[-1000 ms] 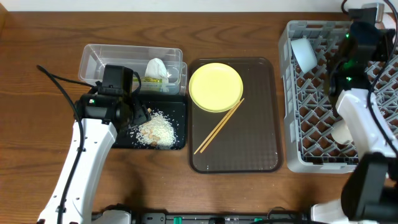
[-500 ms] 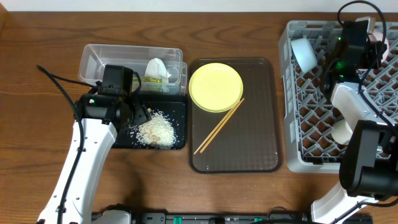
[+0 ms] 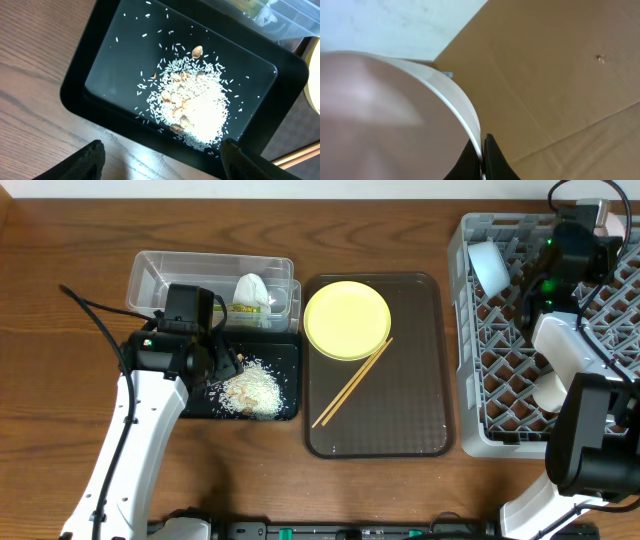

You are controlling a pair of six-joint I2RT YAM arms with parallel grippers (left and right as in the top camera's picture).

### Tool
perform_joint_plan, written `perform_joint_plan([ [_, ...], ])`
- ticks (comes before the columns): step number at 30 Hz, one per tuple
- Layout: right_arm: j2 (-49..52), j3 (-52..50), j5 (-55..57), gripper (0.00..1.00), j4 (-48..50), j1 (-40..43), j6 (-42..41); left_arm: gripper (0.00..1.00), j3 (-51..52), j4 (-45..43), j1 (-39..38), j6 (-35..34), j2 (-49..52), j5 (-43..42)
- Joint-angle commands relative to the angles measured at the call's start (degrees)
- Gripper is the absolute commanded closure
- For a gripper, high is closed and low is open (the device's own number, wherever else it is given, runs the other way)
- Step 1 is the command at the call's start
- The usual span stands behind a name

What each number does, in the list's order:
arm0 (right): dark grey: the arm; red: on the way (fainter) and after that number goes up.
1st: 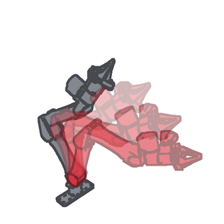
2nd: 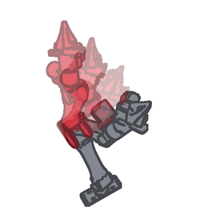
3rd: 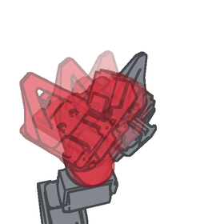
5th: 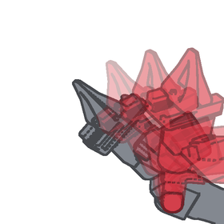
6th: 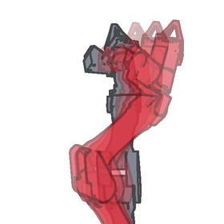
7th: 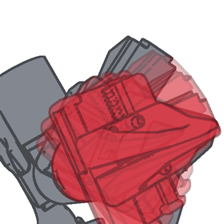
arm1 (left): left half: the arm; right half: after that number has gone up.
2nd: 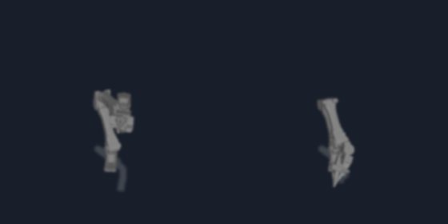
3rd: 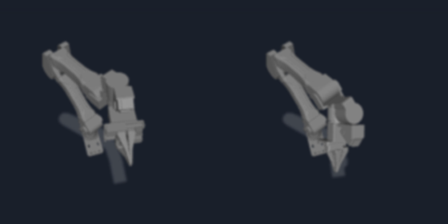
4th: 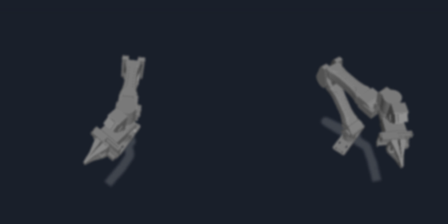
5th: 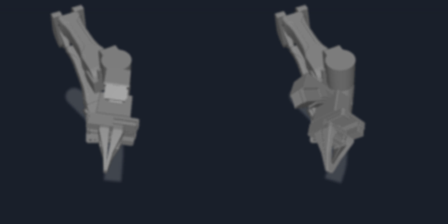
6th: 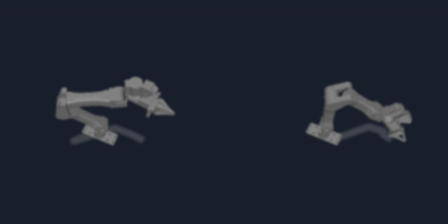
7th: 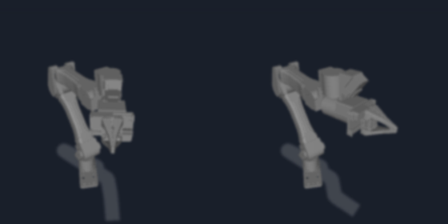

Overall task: Sort waste into correct bins and load items into the dishwasher rack
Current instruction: 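Lower the pink bowl into the rack's back row and release it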

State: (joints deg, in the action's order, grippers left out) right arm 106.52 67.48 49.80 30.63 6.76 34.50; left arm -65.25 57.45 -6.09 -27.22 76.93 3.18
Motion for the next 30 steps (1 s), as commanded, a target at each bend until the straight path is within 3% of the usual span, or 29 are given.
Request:
perform_joint_plan([
  [1,2.5,0.2,-1.2,0.99,1.8,0.1,-0.6,0.23,0.3,0.2,0.2,-0.8,0.1,0.3],
  [20,8.1,0.2,1.2,0.99,-0.7,-2.4,-0.6,0.23,0.3,0.1,0.2,-0.8,0.1,0.3],
  [30,8.1,0.2,4.2,0.99,9.6,-0.7,5.9,0.23,0.3,0.2,0.2,-0.8,0.1,0.3],
])
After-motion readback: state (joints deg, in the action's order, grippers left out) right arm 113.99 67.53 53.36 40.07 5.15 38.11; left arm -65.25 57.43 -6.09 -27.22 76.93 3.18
